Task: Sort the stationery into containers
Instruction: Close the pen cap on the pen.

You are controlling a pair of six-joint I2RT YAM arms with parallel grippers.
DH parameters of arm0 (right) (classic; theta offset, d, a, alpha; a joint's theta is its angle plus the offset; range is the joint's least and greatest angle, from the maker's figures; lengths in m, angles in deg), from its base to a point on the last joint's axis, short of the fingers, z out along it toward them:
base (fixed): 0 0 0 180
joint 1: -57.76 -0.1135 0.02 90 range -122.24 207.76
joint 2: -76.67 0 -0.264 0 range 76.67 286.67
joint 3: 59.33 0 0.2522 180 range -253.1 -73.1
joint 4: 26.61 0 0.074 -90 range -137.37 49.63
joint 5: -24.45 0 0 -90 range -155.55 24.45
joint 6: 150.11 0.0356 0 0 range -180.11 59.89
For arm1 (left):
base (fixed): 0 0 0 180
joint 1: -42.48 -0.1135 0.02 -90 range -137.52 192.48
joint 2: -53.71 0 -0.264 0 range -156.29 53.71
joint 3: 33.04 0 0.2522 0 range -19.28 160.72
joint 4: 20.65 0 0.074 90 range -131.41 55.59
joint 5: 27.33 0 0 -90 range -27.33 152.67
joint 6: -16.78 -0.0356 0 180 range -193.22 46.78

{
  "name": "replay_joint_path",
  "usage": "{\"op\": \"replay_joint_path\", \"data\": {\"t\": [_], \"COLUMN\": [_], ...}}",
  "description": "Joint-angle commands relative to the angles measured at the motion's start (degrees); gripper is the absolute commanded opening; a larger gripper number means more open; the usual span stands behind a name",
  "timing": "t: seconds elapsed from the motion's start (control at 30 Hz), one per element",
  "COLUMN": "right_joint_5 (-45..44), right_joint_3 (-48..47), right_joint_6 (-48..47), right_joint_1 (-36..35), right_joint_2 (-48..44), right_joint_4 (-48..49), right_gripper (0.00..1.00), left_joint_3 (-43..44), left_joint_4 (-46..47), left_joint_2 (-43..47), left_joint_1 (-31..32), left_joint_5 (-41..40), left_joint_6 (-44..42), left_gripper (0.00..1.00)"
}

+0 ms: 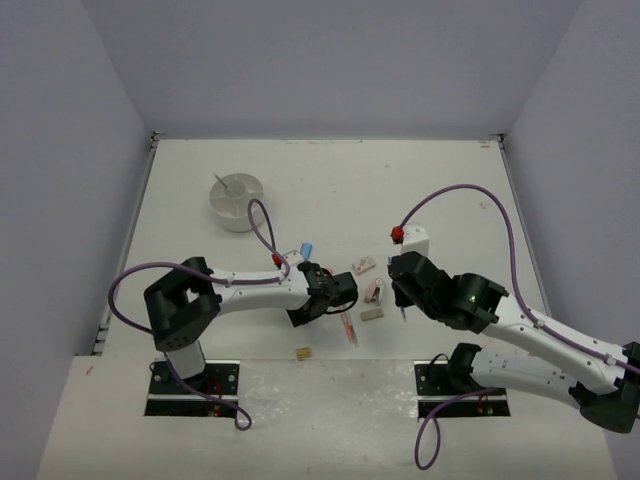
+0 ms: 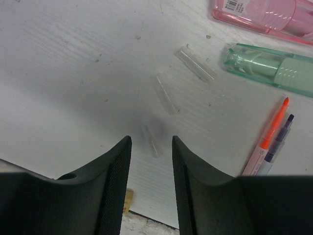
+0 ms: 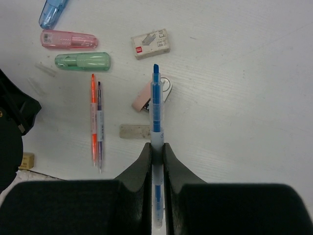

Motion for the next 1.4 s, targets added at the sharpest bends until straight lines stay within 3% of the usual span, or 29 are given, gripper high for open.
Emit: {"op": "replay_joint_path", "data": {"t": [0.0, 0.3, 0.6, 0.73, 1.0, 1.17, 1.27, 1.33, 1.37], "right_joint_5": [0.45, 0.89, 0.89, 1.06, 1.95, 13.32, 28.28, 32.75, 32.87], "right_joint_3": [0.62, 0.54, 0.54, 0.70, 1.14, 7.97, 17.15, 22.83, 24.38], "right_joint_6": [0.70, 0.52, 0.41, 0.27, -0.47, -3.05, -1.88, 3.02, 5.11], "right_joint_1": [0.27, 0.22, 0.19, 0.19, 0.19, 0.19, 0.19, 0.19, 0.19], "right_joint_2": [-0.75, -0.36, -0.44, -0.72, -1.09, -7.73, -13.28, -15.33, -15.51], "right_joint_4": [0.74, 0.83, 0.89, 1.00, 2.05, 14.97, 37.80, 46.51, 51.05], "right_gripper": [0.00, 0.00, 0.00, 0.00, 0.00, 0.00, 0.00, 0.00, 0.00], "left_joint_3": [-1.27, -4.10, -5.53, -7.36, -10.35, -12.07, -14.12, -15.62, -17.15], "left_joint_4": [3.16, 4.43, 5.13, 4.84, 3.51, 10.64, 29.61, 37.74, 46.32], "left_joint_2": [-1.21, -1.20, -1.39, 0.05, 11.26, 26.31, 36.63, 40.81, 44.55], "left_joint_1": [-0.62, -1.23, -1.23, -1.23, -1.16, -0.10, -1.03, -2.94, -3.95], "left_joint_5": [0.21, 1.96, 2.88, 3.34, -0.43, -11.67, -15.15, -12.70, -7.49], "left_joint_6": [-0.63, 0.00, 0.01, 1.19, 1.79, -10.55, -33.00, -41.60, -45.47], "left_gripper": [0.41, 0.39, 0.22, 0.01, 0.00, 0.00, 0.00, 0.00, 0.00]}}
